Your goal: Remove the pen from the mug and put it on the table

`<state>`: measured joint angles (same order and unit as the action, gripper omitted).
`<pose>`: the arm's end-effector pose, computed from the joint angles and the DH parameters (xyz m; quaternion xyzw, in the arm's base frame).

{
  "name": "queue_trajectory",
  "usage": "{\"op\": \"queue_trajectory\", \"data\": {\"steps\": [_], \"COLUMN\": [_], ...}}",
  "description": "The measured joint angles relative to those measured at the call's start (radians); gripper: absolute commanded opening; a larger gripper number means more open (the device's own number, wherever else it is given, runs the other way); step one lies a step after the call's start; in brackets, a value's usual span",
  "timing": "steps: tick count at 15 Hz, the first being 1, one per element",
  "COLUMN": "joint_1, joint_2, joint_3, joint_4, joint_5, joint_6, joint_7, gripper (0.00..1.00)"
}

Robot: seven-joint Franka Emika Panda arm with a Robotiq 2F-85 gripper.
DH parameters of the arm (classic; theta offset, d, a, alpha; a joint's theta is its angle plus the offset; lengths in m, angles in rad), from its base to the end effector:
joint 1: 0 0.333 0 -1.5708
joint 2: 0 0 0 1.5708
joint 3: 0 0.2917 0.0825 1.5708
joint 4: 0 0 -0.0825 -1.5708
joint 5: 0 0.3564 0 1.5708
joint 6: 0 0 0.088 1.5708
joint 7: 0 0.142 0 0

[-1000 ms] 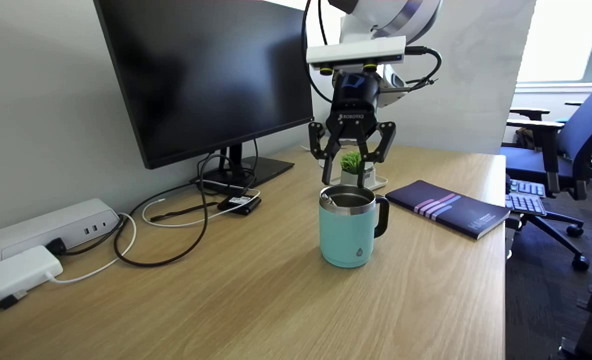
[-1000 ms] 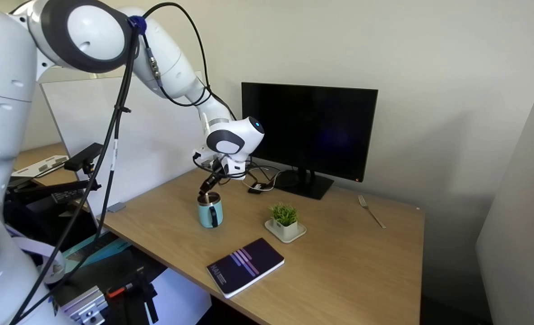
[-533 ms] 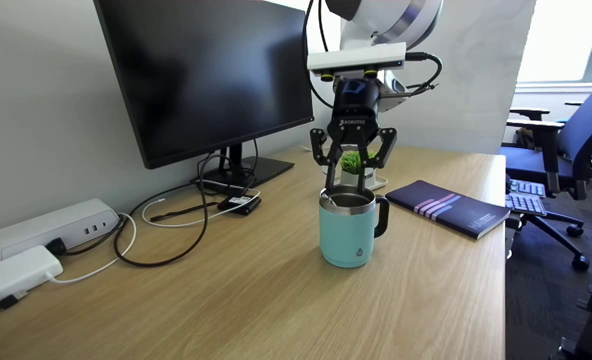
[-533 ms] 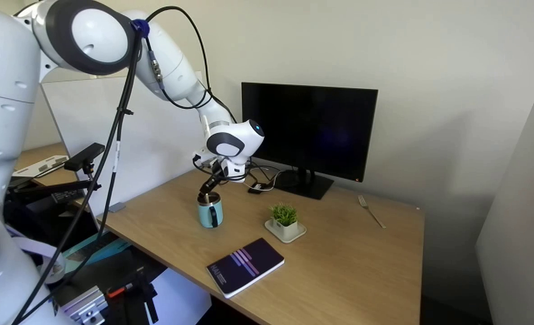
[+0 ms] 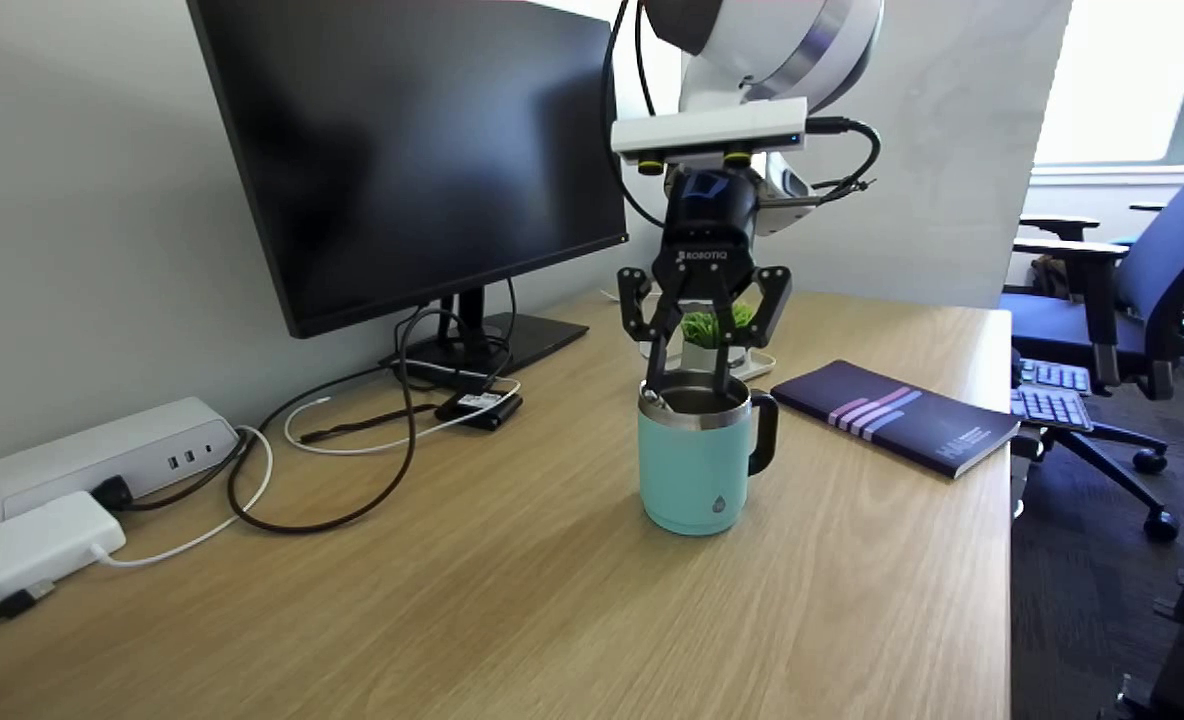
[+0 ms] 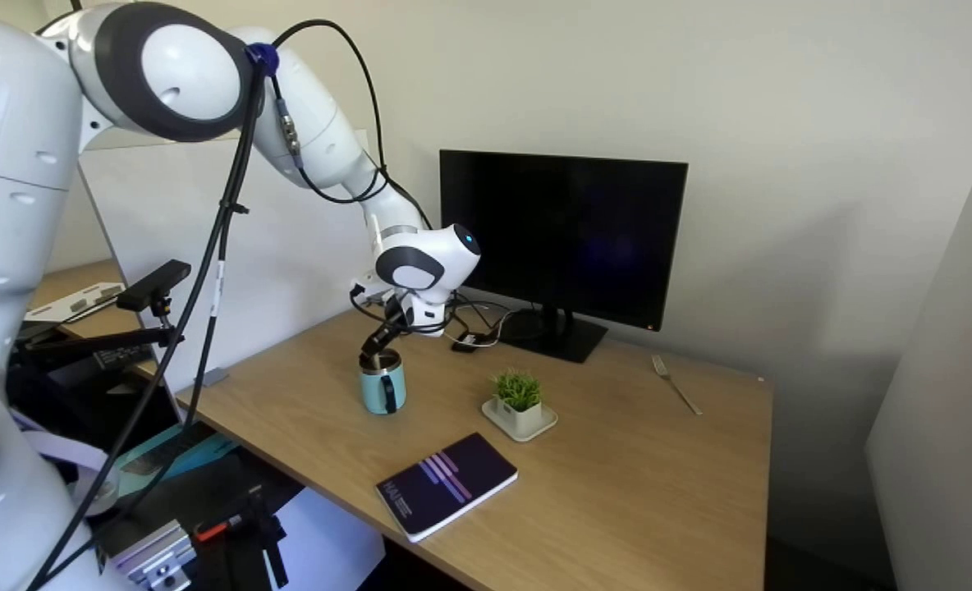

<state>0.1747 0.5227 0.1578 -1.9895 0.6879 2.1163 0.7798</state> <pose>0.4901 0.2231 0.1574 -0.8371 0.4260 0.3115 0.1442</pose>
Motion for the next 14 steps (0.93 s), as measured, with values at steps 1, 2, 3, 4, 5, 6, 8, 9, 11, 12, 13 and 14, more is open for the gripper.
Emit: {"op": "queue_trajectory", "data": {"steps": [1,2,3,4,5,6,8,9,11,12,13,14], "joint_1": [0.002,0.003,0.004,0.006,0.006,0.006,0.007,0.007,0.007,0.007,0.007,0.007], "joint_2": [0.005,0.010,0.014,0.018,0.020,0.023,0.032,0.037,0.040,0.040,0.041,0.042], "joint_3": [0.000,0.000,0.000,0.000,0.000,0.000,0.000,0.000,0.000,0.000,0.000,0.000], "joint_4": [0.004,0.008,0.012,0.015,0.017,0.020,0.028,0.031,0.035,0.036,0.037,0.038], "joint_5": [0.003,0.006,0.008,0.010,0.011,0.012,0.013,0.013,0.014,0.015,0.015,0.015], "joint_6": [0.001,0.002,0.002,0.003,0.004,0.004,0.005,0.005,0.005,0.006,0.006,0.006], "joint_7": [0.000,0.000,-0.001,-0.001,-0.001,-0.001,-0.002,-0.002,-0.003,-0.003,-0.003,-0.003], "gripper": [0.51,0.50,0.50,0.49,0.50,0.50,0.48,0.49,0.47,0.45,0.45,0.46]}}
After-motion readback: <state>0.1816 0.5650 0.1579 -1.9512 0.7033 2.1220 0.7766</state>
